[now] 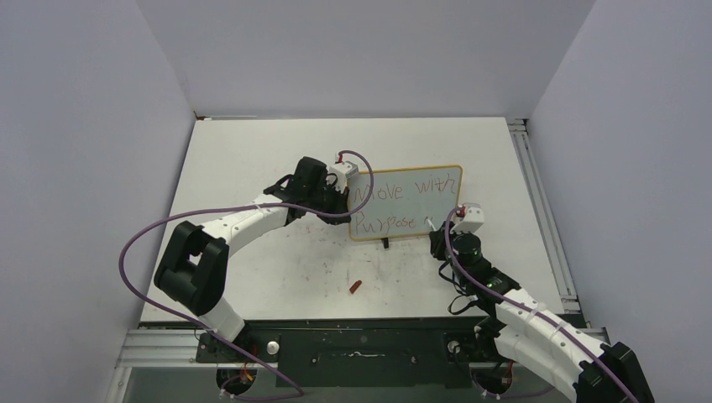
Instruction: Write a sentence on the whiteboard
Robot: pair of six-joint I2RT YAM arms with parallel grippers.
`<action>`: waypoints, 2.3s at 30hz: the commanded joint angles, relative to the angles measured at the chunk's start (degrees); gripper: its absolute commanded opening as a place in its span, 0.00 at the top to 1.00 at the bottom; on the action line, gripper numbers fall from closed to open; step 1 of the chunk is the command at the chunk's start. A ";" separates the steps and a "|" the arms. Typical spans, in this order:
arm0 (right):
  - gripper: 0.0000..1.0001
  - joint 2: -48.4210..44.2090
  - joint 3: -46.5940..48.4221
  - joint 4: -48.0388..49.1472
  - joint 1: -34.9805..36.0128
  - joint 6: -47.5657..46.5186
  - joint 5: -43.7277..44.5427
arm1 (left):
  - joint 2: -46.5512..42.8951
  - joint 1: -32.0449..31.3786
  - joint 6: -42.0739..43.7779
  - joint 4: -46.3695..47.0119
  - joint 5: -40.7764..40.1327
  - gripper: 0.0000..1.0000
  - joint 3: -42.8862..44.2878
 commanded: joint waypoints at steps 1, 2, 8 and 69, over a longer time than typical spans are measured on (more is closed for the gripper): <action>0.95 0.10 0.60 3.56 -0.41 -0.46 2.27 | -2.15 0.04 0.08 1.31 1.32 1.00 3.15; 0.95 0.09 0.56 3.55 -0.39 -0.50 2.57 | -2.15 0.04 0.08 1.34 1.36 1.00 3.11; 0.95 0.37 0.46 3.83 -0.41 -0.46 3.18 | -2.20 0.04 0.08 1.30 1.34 1.00 3.11; 0.95 0.96 0.55 1.86 -1.30 0.56 5.89 | -2.24 0.04 0.17 1.21 1.25 1.00 3.24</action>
